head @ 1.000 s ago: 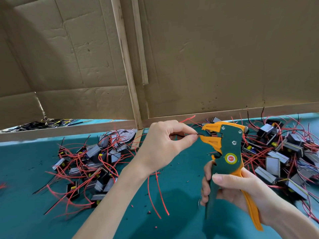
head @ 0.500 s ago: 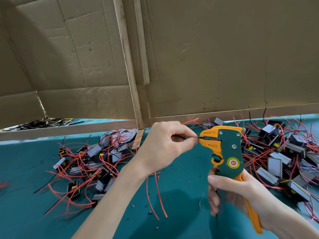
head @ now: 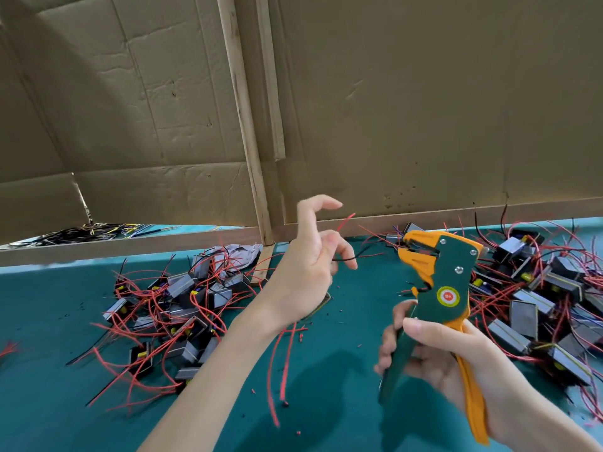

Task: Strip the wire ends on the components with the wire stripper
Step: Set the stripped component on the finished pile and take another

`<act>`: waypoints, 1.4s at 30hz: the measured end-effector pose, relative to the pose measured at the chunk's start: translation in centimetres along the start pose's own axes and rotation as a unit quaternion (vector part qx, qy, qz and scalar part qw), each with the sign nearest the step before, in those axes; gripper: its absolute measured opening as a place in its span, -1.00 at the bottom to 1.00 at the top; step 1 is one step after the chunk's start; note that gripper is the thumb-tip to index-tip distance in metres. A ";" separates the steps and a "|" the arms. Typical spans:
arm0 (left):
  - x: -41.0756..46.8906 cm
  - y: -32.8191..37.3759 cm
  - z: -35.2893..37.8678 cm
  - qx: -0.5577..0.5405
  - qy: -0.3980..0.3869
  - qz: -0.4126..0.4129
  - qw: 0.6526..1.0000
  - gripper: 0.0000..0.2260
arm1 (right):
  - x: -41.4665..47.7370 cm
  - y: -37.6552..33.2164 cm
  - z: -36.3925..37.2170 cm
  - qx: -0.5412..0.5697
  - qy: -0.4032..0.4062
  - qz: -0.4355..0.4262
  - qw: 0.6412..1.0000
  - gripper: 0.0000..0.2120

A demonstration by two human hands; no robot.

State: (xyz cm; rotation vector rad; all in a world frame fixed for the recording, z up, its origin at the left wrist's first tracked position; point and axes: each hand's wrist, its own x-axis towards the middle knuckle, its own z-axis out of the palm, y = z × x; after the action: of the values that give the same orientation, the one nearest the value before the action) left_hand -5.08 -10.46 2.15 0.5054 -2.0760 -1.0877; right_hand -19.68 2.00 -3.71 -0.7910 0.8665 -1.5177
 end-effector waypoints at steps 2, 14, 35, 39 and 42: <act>0.1 -0.1 -0.3 -0.024 -0.009 -0.009 1.000 -0.86 | 0.2 -0.1 -0.3 -0.002 0.006 -0.005 1.000 -0.74; -0.2 0.8 -0.3 -0.021 -0.077 0.016 0.997 -0.90 | -0.4 -0.4 -0.4 -0.043 -0.038 0.025 0.998 -0.65; -0.3 1.0 -1.8 0.002 -0.132 -0.022 0.991 -0.88 | -0.9 0.8 0.1 -0.136 -0.048 0.018 0.989 -0.63; -0.2 0.7 -1.7 0.034 -0.128 -0.047 0.990 -0.90 | -0.7 2.0 0.6 -0.123 0.021 0.009 0.992 -0.71; -0.1 0.2 -1.5 0.042 -0.124 -0.073 0.989 -0.89 | -0.5 1.7 0.3 -0.116 0.006 0.028 0.993 -0.77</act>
State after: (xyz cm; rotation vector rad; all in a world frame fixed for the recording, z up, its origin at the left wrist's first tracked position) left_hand -3.86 -11.08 2.84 0.5969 -2.3390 -1.2035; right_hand -18.51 2.37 -5.08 -0.9197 1.0793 -1.3895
